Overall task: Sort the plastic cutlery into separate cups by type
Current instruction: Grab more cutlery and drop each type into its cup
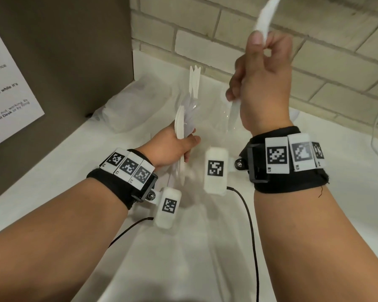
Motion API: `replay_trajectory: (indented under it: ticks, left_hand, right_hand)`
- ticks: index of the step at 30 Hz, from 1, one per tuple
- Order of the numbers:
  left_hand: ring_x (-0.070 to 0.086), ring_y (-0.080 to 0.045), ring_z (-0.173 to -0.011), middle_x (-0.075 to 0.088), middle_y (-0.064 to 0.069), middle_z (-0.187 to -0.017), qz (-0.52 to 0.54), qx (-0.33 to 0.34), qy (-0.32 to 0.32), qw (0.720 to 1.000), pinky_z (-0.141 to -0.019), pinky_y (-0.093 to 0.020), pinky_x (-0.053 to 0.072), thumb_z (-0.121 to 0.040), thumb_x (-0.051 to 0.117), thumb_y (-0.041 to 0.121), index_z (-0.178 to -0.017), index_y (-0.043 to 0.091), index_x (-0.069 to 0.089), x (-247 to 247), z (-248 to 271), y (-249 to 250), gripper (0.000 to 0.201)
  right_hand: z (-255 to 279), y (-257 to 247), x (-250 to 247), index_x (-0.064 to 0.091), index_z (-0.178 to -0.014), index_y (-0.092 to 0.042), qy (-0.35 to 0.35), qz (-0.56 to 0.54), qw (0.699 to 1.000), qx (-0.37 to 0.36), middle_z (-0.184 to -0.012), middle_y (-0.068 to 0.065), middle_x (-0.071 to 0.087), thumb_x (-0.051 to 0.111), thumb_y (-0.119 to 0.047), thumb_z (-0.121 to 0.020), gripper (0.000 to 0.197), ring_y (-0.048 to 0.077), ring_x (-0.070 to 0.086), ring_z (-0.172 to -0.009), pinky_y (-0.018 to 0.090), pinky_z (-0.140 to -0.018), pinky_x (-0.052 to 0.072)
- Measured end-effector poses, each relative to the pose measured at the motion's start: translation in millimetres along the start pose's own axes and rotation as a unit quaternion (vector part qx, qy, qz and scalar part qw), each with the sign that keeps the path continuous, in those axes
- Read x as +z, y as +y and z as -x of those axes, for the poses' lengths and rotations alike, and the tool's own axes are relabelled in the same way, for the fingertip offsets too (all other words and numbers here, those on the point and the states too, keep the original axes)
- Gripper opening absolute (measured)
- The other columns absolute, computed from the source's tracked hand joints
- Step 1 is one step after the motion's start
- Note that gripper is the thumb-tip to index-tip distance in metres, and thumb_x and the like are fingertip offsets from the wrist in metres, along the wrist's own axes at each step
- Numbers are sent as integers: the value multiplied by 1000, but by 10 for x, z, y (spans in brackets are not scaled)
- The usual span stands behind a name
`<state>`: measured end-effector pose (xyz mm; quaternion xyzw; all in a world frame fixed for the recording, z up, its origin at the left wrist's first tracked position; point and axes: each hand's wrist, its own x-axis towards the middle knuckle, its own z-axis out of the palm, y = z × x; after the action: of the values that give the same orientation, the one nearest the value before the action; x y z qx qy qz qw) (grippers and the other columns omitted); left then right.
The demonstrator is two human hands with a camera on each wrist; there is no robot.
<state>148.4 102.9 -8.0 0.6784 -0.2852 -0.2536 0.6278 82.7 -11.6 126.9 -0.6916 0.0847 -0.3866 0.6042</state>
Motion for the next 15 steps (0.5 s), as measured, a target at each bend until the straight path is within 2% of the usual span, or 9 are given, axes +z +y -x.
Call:
replay_trajectory:
  ticks: [2,4,6,7,8,9,10,12,15]
  left_hand:
    - [56,-25,-55,57,-1,-52,6,-16,20,1000,-76,-49,49,-77,62,34,-80,15,49,7,-14,-9,24]
    - [54,-24,-52,55,1,-51,24,-29,31,999,-76,-52,52,-77,65,33,-87,15,50,25,-22,-1,25]
    - [53,-23,-49,57,-1,-59,35,-26,41,998,-65,-48,54,-82,67,26,-101,9,52,43,-13,48,30]
    - [52,-22,-48,60,0,-68,28,-8,37,999,-59,-42,55,-85,66,21,-112,13,53,49,-2,80,31]
    - [52,-20,-47,64,4,-76,19,13,28,999,-54,-37,54,-88,64,18,-117,23,55,53,11,110,31]
    - [53,-17,-47,65,8,-78,14,31,19,999,-51,-34,53,-88,63,14,-114,32,58,53,30,142,32]
    - [53,-15,-48,66,11,-73,16,34,15,999,-50,-32,52,-86,64,11,-107,33,62,52,47,172,30]
    - [54,-14,-51,65,13,-65,28,25,19,999,-50,-32,50,-80,66,5,-95,27,64,57,69,202,27]
    - [54,-20,-59,68,4,-76,59,30,44,997,-47,-30,46,-66,75,11,-99,20,66,64,70,180,35]
  right_hand:
    - [47,105,14,45,-85,-24,-37,102,994,30,-63,-6,47,56,-38,-93,20,10,42,-50,26,-51,38]
    - [101,210,8,56,-79,-26,-88,188,976,66,-63,-13,53,69,-40,-84,20,5,47,-51,24,-53,39]
    - [166,303,8,66,-76,-21,-144,228,957,102,-56,-16,57,77,-34,-78,17,-1,51,-47,18,-49,39]
    - [205,333,15,69,-77,-18,-166,239,949,117,-57,-15,61,80,-31,-75,16,-1,56,-49,16,-49,41]
    - [236,372,23,71,-78,-17,-183,248,942,130,-61,-11,65,82,-30,-72,19,1,62,-55,17,-52,45]
    - [271,394,39,72,-80,-16,-198,255,936,139,-66,-8,69,85,-30,-68,22,5,66,-62,20,-58,50]
    - [295,420,56,72,-81,-15,-209,260,932,143,-71,-4,71,87,-30,-65,26,8,69,-69,23,-64,55]
    - [322,468,91,71,-82,-12,-218,267,928,143,-75,-1,72,88,-28,-63,31,13,71,-75,32,-75,59]
    - [319,456,109,67,-88,-4,-197,254,937,135,-76,4,70,81,-27,-73,31,21,71,-77,44,-75,59]
